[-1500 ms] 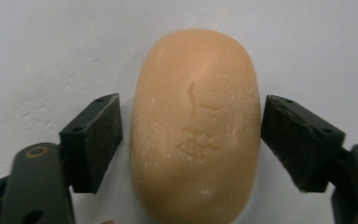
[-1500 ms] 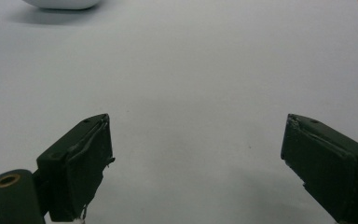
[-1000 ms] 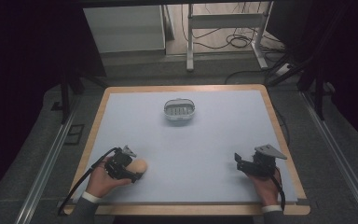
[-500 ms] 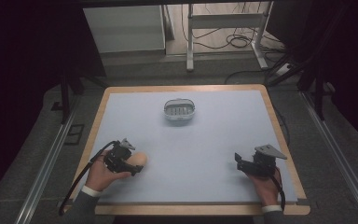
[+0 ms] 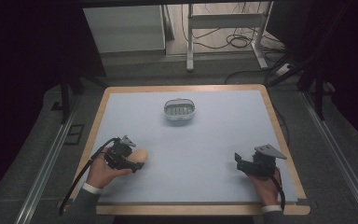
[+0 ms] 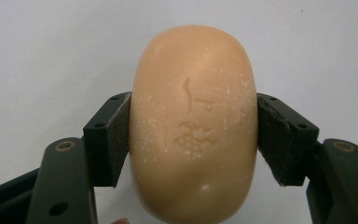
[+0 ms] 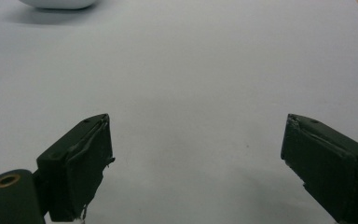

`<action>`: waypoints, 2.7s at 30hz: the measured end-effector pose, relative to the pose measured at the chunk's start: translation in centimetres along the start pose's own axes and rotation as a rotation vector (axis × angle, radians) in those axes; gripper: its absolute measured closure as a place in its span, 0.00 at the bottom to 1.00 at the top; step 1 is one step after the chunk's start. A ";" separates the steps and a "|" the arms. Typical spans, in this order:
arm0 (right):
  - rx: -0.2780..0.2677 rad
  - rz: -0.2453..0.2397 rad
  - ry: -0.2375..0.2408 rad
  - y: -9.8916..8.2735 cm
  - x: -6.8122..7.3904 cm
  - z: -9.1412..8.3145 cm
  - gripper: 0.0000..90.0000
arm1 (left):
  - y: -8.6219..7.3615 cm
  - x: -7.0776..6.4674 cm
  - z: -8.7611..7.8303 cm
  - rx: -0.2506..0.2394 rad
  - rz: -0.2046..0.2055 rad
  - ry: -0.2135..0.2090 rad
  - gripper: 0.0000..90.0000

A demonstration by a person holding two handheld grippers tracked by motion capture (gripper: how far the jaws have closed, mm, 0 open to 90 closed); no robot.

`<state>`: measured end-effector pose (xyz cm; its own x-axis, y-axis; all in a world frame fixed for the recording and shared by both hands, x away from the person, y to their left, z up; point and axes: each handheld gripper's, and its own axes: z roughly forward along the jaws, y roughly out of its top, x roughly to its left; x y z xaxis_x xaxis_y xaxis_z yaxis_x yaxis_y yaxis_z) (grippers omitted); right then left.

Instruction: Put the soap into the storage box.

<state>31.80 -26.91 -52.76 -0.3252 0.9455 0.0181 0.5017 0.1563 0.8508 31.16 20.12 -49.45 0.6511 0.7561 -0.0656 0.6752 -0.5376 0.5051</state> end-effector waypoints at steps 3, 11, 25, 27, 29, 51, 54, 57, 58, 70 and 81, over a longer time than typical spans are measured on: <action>0.000 -0.001 -0.001 0.0 0.0 0.0 0.10 | 0.2 0.0 0.0 -0.003 0.000 0.001 0.36; 0.001 -0.001 -0.001 0.0 0.0 0.0 0.10 | 0.6 0.1 0.0 -0.002 0.002 -0.004 0.36; 0.003 0.000 -0.001 0.0 0.0 0.0 0.10 | 1.6 0.1 0.0 -0.006 0.014 -0.005 0.36; 0.003 -0.001 -0.001 0.0 0.0 0.0 0.10 | 1.8 0.1 0.0 -0.007 0.017 -0.009 0.36; 0.003 -0.001 -0.001 0.0 0.0 0.0 0.10 | 1.9 0.0 0.0 -0.009 0.020 -0.007 0.36; 0.006 -0.001 -0.002 0.0 0.0 0.0 0.10 | 3.7 -0.2 -0.2 -0.018 0.040 -0.006 0.36; 0.005 -0.001 -0.002 0.0 0.0 0.0 0.10 | 3.9 -0.1 -0.1 -0.021 0.039 -0.012 0.36; 0.006 -0.001 -0.002 0.0 0.0 0.0 0.10 | 4.0 -0.1 0.0 -0.017 0.038 -0.005 0.36; 0.006 0.000 -0.002 0.0 0.0 0.0 0.10 | 4.1 -0.1 0.0 -0.015 0.042 -0.006 0.36; 0.006 0.000 -0.003 0.0 0.0 0.0 0.10 | 5.1 -0.3 -0.1 -0.032 0.051 -0.005 0.36; 0.006 0.000 -0.002 0.0 0.0 0.0 0.10 | 5.6 -0.1 0.3 -0.015 0.059 -0.001 0.36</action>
<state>31.84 -26.88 -52.77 -0.3241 0.9459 0.0169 0.5068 0.1585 0.8474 34.93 16.93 -46.84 0.6897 0.7232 -0.0362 0.6304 -0.5751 0.5213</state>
